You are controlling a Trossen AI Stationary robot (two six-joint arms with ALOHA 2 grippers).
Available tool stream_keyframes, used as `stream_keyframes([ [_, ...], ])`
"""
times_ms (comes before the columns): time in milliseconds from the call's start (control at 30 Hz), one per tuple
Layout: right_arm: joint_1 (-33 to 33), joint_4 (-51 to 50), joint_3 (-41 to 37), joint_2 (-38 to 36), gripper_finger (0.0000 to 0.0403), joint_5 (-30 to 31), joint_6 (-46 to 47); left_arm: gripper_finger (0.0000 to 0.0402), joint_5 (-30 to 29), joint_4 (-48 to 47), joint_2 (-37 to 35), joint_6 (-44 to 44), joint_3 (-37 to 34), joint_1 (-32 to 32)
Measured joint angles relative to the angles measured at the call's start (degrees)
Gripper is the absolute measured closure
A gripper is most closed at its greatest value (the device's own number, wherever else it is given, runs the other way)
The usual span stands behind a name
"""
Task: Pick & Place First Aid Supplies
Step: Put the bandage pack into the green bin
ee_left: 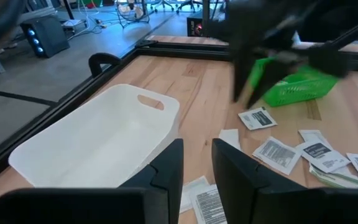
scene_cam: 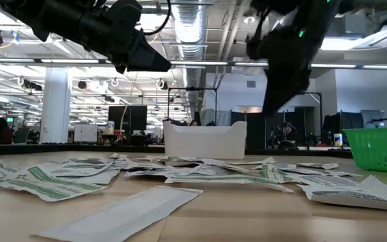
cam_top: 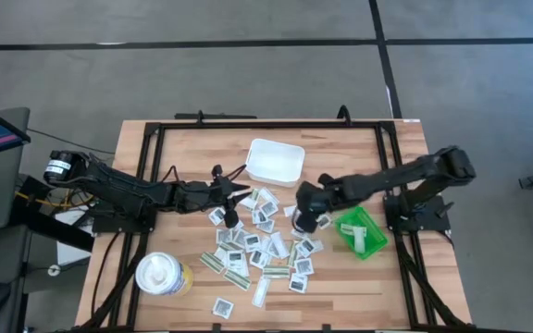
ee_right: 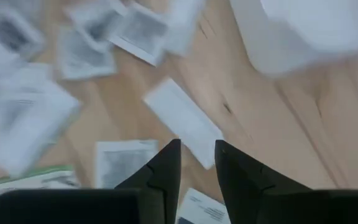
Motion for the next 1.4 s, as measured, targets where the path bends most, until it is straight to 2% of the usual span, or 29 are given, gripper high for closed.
stream_keyframes([
  [267, -7.79, 0.13, -0.04, 8.36, 0.0310, -9.00, -2.70, 0.0316, 0.40, 0.06, 0.00, 0.18, 0.00, 0.01],
  [500, -10.33, 2.54, -0.04, 11.92, 0.0310, -10.69, -5.31, 0.0316, 0.40, 0.20, 0.00, 0.42, 0.00, 0.00],
  [667, -10.68, 6.91, -0.07, 11.71, 0.0310, -11.58, -5.94, 0.0316, 0.42, 0.26, 0.00, 0.44, 0.00, 0.00],
  [1400, -10.66, 11.14, -0.04, 11.92, 0.0310, -12.05, -9.93, 0.0316, 0.42, 0.31, 0.00, 0.43, 0.00, 0.00],
])
